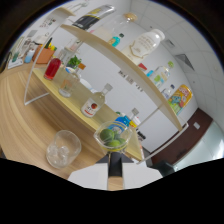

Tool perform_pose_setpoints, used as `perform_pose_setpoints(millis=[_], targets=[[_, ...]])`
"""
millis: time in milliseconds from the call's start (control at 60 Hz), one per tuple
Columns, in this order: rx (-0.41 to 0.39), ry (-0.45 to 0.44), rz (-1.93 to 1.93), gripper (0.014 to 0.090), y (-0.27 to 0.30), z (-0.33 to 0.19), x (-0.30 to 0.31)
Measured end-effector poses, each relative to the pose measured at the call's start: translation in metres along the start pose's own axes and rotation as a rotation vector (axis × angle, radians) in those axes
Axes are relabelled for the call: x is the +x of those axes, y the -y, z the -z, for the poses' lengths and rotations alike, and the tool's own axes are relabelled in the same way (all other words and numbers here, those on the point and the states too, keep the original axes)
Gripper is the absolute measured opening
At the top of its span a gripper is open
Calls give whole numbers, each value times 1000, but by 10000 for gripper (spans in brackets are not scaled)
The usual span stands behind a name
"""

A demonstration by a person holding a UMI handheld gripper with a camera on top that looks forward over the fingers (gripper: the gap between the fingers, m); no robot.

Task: Make me a cup of Mojito.

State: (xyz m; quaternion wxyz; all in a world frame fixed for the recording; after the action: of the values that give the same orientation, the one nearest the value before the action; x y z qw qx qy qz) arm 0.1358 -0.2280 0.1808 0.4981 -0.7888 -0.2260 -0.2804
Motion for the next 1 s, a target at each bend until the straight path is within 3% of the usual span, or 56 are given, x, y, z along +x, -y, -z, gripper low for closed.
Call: perform_pose_setpoints(millis=[233, 550, 1000], targets=[[142, -80, 423, 159, 22, -5, -2], [310, -62, 788, 159, 41, -5, -24], [382, -50, 948, 161, 43, -2, -22]])
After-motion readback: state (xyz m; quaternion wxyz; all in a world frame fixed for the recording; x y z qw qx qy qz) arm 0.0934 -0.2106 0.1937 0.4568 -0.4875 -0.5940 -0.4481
